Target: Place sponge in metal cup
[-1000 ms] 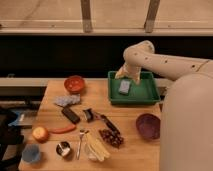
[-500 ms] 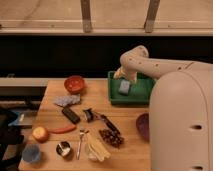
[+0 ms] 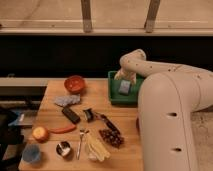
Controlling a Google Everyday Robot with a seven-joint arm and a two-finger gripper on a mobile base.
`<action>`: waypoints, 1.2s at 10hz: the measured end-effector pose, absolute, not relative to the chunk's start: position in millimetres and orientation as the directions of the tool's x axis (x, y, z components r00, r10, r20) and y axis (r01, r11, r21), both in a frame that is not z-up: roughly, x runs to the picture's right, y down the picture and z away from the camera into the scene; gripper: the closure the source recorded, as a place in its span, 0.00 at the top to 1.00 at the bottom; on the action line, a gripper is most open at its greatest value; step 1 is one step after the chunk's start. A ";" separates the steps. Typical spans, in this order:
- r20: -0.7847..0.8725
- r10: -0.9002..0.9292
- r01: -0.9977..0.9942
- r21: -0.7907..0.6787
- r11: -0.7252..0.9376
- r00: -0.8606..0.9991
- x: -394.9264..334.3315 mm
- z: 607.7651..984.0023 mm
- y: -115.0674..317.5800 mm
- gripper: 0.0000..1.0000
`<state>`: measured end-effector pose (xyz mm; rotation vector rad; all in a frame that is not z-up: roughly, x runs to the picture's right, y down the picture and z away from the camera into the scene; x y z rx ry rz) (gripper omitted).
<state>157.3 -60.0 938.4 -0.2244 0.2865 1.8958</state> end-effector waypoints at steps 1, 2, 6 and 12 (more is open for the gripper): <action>-0.298 0.890 -0.938 0.083 -0.336 -0.345 160.9 944.2 -60.7 0.78; -0.307 0.879 -0.929 0.068 -0.363 -0.366 167.5 953.5 -61.7 0.78; -0.356 0.846 -0.913 0.052 -0.405 -0.396 174.6 980.7 -49.9 0.78; -0.384 0.845 -0.921 0.045 -0.387 -0.373 172.2 997.8 -47.2 0.78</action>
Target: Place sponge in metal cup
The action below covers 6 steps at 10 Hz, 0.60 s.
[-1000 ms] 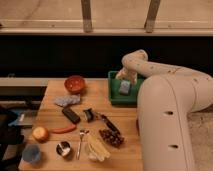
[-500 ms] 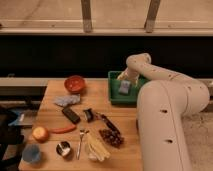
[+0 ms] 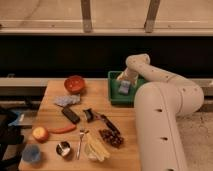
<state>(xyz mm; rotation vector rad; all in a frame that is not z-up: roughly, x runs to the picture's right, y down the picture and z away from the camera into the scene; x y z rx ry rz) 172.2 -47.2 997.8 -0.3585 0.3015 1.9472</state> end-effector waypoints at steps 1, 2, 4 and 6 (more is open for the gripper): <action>-0.384 0.847 -0.923 0.043 -0.382 -0.369 171.7 999.7 -48.3 0.78; -0.386 0.849 -0.926 0.038 -0.376 -0.361 169.6 1003.1 -50.2 0.78; -0.390 0.853 -0.931 0.033 -0.363 -0.346 165.4 1008.0 -51.7 0.78; -0.398 0.853 -0.935 0.040 -0.353 -0.338 165.5 1012.5 -50.2 0.78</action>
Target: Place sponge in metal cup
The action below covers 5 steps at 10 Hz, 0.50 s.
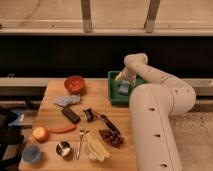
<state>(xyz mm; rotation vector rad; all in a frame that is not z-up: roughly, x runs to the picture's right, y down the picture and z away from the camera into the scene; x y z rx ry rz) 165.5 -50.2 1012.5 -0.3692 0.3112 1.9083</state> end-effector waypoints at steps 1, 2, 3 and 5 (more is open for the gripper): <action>-0.404 0.851 -0.936 0.048 -0.348 -0.337 165.4 1015.6 -48.0 0.78; -0.409 0.849 -0.938 0.056 -0.343 -0.335 166.1 1018.1 -45.7 0.77; -0.413 0.847 -0.938 0.061 -0.340 -0.334 166.8 1019.3 -44.0 0.72; -0.419 0.844 -0.938 0.068 -0.339 -0.335 168.0 1020.4 -42.1 0.53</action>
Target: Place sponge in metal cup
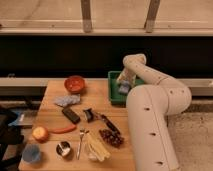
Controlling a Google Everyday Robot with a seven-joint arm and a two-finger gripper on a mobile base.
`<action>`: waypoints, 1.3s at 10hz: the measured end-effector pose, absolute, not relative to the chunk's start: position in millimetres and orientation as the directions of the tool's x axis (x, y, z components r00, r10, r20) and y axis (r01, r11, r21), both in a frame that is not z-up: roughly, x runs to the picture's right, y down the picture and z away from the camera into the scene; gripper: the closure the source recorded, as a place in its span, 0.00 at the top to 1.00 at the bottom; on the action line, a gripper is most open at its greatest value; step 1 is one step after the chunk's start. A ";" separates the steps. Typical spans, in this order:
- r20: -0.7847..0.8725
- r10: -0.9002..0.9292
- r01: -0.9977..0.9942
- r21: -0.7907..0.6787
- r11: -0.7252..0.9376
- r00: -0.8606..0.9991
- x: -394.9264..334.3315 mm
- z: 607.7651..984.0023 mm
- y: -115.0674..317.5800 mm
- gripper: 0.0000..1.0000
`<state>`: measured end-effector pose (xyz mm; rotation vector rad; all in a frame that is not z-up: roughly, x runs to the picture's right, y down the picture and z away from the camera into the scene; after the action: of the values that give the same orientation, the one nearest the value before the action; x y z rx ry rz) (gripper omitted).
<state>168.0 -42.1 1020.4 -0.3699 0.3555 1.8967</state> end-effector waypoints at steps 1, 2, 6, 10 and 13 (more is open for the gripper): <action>-0.419 0.844 -0.938 0.069 -0.339 -0.335 168.1 1020.8 -42.3 0.42; -0.420 0.843 -0.938 0.070 -0.339 -0.335 168.7 1020.7 -42.3 0.33; -0.401 0.850 -0.936 0.072 -0.343 -0.342 171.3 1012.4 -50.5 0.00; -0.326 0.892 -0.947 0.042 -0.319 -0.314 167.9 956.1 -94.1 0.00; -0.293 0.922 -0.961 -0.032 -0.276 -0.254 148.1 902.3 -112.1 0.00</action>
<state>148.1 -112.1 902.3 -0.2971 0.1774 1.8297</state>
